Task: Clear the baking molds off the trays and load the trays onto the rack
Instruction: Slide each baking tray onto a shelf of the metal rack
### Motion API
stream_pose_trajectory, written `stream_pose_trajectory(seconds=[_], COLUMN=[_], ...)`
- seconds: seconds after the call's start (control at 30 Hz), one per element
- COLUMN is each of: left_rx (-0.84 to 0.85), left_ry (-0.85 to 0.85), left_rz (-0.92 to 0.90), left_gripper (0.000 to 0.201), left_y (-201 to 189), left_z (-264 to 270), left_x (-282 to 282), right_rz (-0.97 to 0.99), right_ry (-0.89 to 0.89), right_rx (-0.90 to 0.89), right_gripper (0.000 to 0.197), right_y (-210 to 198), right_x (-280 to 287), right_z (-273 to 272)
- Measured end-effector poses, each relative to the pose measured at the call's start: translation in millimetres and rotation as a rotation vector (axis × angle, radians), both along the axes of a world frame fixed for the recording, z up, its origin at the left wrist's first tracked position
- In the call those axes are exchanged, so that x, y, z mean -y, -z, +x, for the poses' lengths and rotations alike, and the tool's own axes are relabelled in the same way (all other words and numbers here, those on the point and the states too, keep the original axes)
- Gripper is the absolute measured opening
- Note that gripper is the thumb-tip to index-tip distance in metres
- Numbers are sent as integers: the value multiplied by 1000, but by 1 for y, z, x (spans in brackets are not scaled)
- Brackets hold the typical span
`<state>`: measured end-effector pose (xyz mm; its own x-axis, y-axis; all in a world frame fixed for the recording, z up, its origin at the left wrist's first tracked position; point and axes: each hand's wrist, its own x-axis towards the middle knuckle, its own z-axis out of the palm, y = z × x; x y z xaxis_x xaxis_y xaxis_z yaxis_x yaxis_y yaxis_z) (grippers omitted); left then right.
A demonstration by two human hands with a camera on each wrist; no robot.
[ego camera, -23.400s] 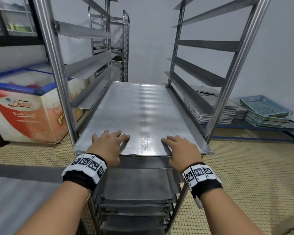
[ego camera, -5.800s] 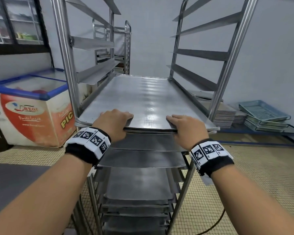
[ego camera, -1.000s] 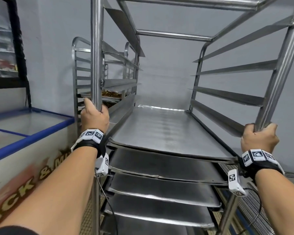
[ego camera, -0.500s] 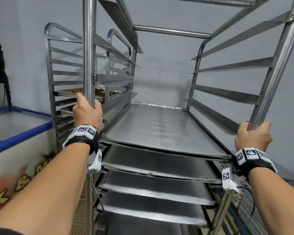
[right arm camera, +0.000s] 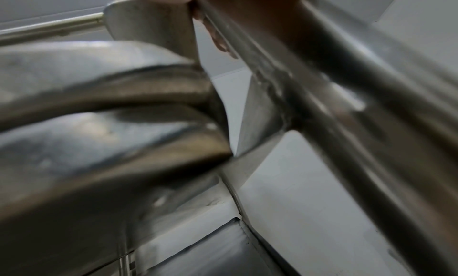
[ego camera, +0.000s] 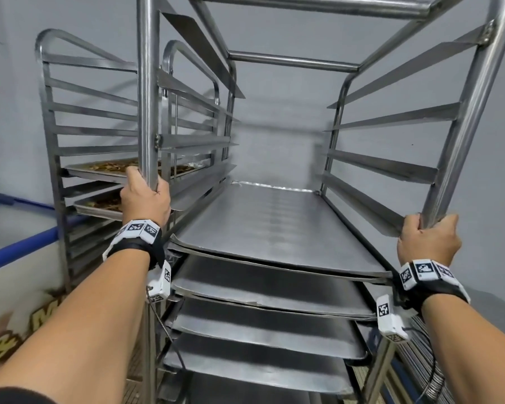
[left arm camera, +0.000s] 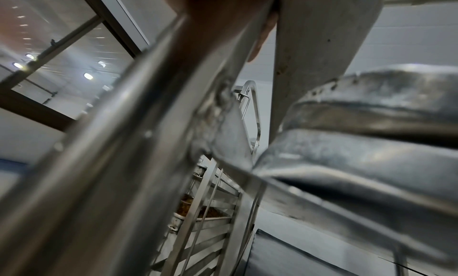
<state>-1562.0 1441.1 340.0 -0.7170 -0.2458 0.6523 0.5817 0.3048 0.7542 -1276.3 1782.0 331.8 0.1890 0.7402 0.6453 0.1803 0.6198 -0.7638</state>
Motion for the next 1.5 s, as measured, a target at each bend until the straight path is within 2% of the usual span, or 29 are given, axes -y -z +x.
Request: stream_pose_trajectory(seconds=[0.47, 0.63, 0.83, 1.03, 1.2, 1.5], left_rx=[25, 34, 64, 50, 61, 74], left_ry=[43, 34, 34, 27, 24, 22], left_rz=[-11, -23, -47, -53, -41, -50], left_gripper=[29, 32, 30, 32, 33, 33], left_y=[-2, -3, -6, -5, -9, -10], left_z=[-110, -135, -159, -177, -185, -197], left_x=[-108, -140, -171, -191, -203, -209], right_rz=[-15, -14, -14, -29, -16, -11], right_ry=[4, 3, 14, 9, -5, -36], right_rx=[12, 23, 11, 39, 15, 2], right_gripper=[24, 23, 29, 16, 27, 25], right_y=[-3, -5, -3, -4, -3, -2], right_x=[-109, -140, -175, -195, -209, -211], right_z=[-107, -137, -167, -185, -197, -208])
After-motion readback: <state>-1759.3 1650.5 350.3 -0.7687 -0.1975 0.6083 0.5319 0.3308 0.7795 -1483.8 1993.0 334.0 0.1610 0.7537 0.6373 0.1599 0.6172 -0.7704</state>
